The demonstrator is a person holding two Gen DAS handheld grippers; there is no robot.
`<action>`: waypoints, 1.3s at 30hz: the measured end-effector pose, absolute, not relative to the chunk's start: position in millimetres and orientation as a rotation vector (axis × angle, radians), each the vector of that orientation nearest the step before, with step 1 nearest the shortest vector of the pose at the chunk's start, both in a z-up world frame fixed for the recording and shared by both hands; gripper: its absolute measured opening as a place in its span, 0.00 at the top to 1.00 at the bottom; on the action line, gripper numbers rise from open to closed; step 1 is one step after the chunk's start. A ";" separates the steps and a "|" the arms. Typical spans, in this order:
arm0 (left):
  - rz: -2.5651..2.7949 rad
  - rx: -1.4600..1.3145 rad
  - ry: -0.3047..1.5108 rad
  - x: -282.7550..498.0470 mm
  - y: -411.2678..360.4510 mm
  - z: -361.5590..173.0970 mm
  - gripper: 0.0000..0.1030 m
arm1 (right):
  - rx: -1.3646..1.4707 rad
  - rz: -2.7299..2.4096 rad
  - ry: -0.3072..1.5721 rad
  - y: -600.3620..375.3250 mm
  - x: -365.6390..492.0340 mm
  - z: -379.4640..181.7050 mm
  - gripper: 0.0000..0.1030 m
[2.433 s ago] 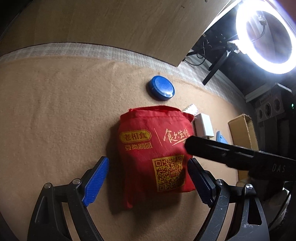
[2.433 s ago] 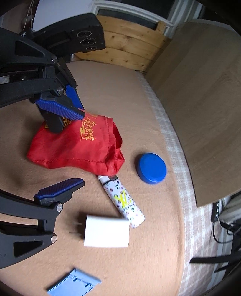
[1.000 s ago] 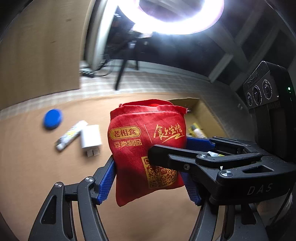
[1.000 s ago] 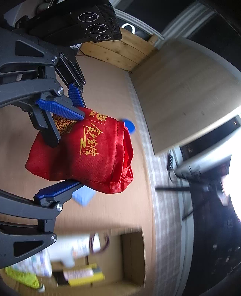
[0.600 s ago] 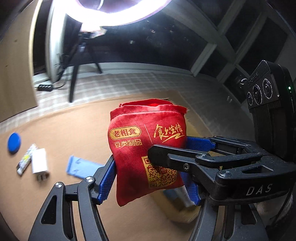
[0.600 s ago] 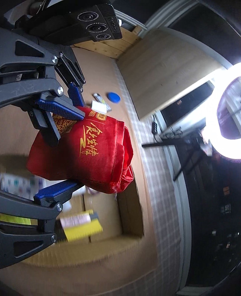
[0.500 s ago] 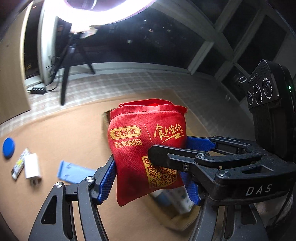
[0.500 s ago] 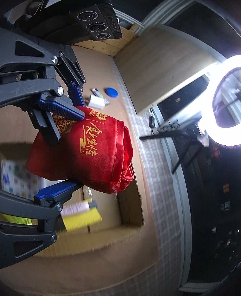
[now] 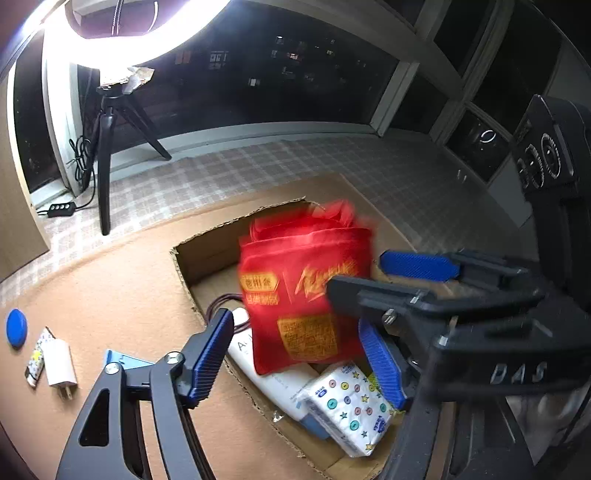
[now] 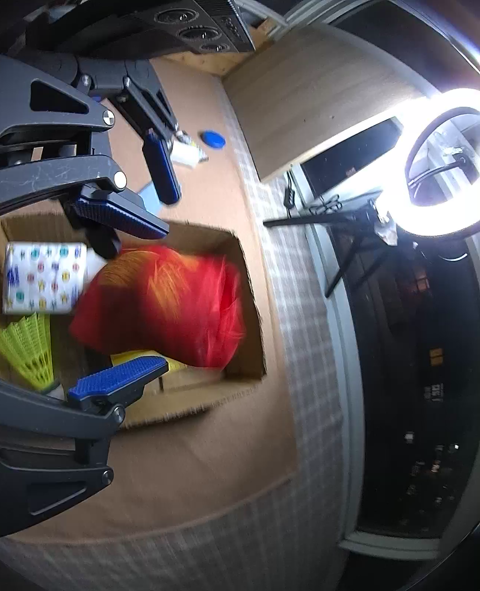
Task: Organize objects
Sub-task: 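Carry the red bag into the box and open both grippers, then move both grippers back toward the white charger and lighter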
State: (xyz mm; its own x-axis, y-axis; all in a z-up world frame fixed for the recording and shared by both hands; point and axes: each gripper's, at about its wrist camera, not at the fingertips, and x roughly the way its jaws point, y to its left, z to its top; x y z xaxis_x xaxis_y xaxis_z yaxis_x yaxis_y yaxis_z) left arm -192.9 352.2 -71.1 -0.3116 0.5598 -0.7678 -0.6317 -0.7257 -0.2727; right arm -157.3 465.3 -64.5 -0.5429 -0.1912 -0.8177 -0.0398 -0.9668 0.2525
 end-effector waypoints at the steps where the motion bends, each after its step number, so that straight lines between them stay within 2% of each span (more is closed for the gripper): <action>1: 2.077 -1.176 0.097 -194.5 349.6 -72.4 0.27 | 1.452 -2.667 -0.374 467.1 -156.5 -63.5 0.39; 14: 2.122 -1.194 0.068 -189.5 299.6 -70.0 0.27 | 1.406 -2.642 -0.420 451.4 -147.2 -58.6 0.39; 26: 2.225 -1.249 0.044 -181.2 205.4 -77.5 0.27 | 1.353 -2.571 -0.449 406.3 -134.4 -61.3 0.39; 39: 2.363 -1.348 0.026 -202.0 120.9 -103.9 0.27 | 1.376 -2.486 -0.372 332.6 -157.7 -75.8 0.39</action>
State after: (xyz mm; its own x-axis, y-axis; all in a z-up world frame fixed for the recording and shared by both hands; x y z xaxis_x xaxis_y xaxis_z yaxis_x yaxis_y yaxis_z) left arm -202.0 120.9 -103.9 -0.4430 0.3464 -0.8269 -0.3642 -0.9124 -0.1870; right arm -157.7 332.6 -75.8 -0.5096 -0.3589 -0.7820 0.1146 -0.9291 0.3518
